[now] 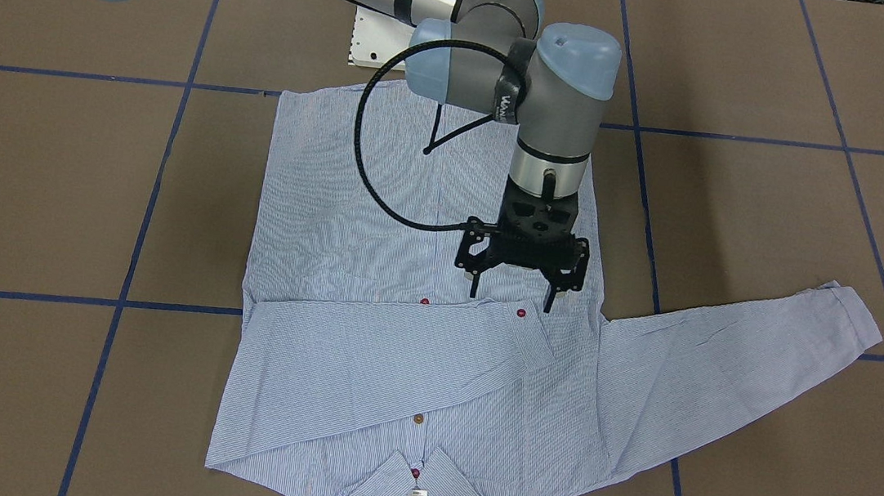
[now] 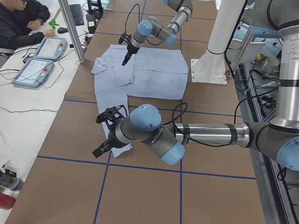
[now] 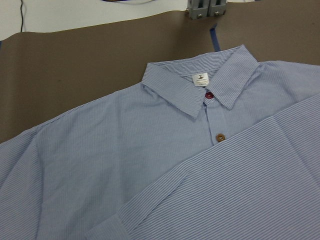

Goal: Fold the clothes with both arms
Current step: 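Release the sleeve and withdraw the right gripper off the shirt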

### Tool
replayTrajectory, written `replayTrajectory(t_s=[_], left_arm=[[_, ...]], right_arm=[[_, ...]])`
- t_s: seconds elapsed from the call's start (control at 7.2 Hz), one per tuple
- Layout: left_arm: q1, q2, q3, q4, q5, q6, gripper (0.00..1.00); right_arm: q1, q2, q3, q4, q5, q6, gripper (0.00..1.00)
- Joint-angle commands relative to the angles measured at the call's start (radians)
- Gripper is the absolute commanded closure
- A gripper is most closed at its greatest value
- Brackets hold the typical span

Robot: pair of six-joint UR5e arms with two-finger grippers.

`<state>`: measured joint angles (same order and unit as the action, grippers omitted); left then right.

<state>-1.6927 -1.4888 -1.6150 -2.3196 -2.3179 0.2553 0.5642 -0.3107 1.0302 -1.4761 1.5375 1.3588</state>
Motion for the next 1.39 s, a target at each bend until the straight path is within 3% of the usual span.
replayTrajectory(t_s=[0.0, 0.28, 0.56, 0.69, 0.97, 1.25], left_arm=[[0.066, -0.001, 0.004, -0.030, 0.000, -0.002, 0.00], [0.160, 0.007, 0.018, -0.160, 0.005, -0.194, 0.00], [0.235, 0.008, 0.143, -0.399, 0.014, -0.409, 0.00], [0.255, 0.010, 0.194, -0.484, 0.014, -0.513, 0.00], [0.275, 0.010, 0.291, -0.588, 0.067, -0.583, 0.00], [0.358, 0.010, 0.300, -0.650, 0.122, -0.768, 0.00]], right_arm=[[0.153, -0.126, 0.164, -0.096, 0.201, -0.163, 0.00], [0.273, -0.416, 0.510, -0.098, 0.355, -0.343, 0.00], [0.426, -0.665, 0.774, -0.096, 0.465, -0.427, 0.00], [0.481, -0.788, 0.850, -0.096, 0.498, -0.564, 0.00], [0.638, -0.914, 0.864, -0.095, 0.638, -0.841, 0.00], [0.799, -1.068, 0.863, -0.082, 0.761, -1.120, 0.00]])
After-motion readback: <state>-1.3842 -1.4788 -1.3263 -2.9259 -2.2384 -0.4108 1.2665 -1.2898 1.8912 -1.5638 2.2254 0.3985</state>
